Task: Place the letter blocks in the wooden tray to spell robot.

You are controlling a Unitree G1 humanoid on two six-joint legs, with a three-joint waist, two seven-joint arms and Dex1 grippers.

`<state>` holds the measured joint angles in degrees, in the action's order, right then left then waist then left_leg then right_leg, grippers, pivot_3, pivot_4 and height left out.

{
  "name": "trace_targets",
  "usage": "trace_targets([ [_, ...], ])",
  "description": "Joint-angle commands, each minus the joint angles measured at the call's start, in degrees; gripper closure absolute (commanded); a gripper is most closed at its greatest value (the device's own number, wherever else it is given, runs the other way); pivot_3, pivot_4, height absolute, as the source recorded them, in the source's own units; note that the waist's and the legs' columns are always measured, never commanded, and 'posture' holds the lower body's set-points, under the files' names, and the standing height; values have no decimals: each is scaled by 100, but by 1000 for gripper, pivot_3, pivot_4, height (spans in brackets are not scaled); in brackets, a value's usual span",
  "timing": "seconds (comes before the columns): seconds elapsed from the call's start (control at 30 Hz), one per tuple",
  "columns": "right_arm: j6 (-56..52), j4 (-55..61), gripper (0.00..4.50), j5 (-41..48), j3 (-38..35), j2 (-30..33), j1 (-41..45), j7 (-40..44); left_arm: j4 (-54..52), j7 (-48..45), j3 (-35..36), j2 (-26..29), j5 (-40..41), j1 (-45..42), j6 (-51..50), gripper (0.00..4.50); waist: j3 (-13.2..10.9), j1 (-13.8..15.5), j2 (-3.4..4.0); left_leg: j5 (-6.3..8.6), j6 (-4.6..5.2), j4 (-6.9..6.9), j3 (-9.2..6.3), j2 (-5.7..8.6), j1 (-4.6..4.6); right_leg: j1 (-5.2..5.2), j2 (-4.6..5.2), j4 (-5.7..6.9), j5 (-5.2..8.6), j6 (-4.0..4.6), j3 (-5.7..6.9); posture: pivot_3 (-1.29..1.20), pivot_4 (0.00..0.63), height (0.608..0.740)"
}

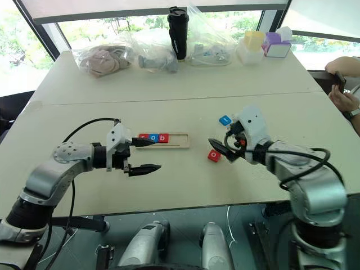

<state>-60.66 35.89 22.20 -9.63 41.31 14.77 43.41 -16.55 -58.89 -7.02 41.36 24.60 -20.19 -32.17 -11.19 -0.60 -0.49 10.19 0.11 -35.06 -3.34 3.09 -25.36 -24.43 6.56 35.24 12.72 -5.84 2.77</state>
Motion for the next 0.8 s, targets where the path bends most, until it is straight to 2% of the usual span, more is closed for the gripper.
trace_targets([
  [0.03, 1407, -702, 51, -158, 364, 415, -355, 845, -314, -304, 232, 275, 217, -3, 12, 0, -1, -12, 0, 1, 1, -2, 4, 2, -1, 0, 5, 0, -3, 3, -1, 0, 150, 740],
  [0.13, 2222, -1480, 51, -418, 744, 494, -328, 1061, -403, -488, 309, 614, 229, 34, 5, 0, -2, -21, -2, 1, 2, -11, 15, 6, 0, -1, 17, 0, -3, 3, -2, 0, 150, 740],
  [0.27, 2726, -2256, 51, -527, 927, 215, -60, 934, -371, -440, 300, 783, 86, -34, 63, 0, -2, 3, -1, 1, 2, -19, 12, 4, 2, 0, 19, 1, -3, 2, -1, 0, 150, 740],
  [0.4, 2834, -2362, 51, -438, 1057, 167, -100, 1129, -414, -365, 326, 756, 111, -24, 11, 0, -2, 62, -1, 1, 1, -20, 9, 5, 0, 1, 21, 1, -4, 4, -2, 0, 150, 740],
  [0.63, 3055, -2535, 51, -612, 1287, 19, -165, 1005, -470, -226, 319, 720, 129, 51, 4, 0, -2, 133, -2, 1, 1, -15, 10, 5, -1, -2, 18, 2, -14, 18, -1, 0, 150, 740],
  [0.73, 3201, -2794, 903, -762, 1306, 48, -136, 929, -527, -198, 336, 735, 158, 64, -21, 0, -2, 140, -2, 1, 1, -21, 11, 6, -1, 1, 18, 2, -14, 19, -1, 0, 150, 740],
  [0.8, 3260, -2891, 1970, -774, 1285, 69, -135, 946, -542, -194, 347, 749, 162, 79, -16, 0, -2, 136, -2, 1, 1, -24, 13, 6, -1, 2, 18, 2, -15, 20, -2, 0, 150, 740],
])
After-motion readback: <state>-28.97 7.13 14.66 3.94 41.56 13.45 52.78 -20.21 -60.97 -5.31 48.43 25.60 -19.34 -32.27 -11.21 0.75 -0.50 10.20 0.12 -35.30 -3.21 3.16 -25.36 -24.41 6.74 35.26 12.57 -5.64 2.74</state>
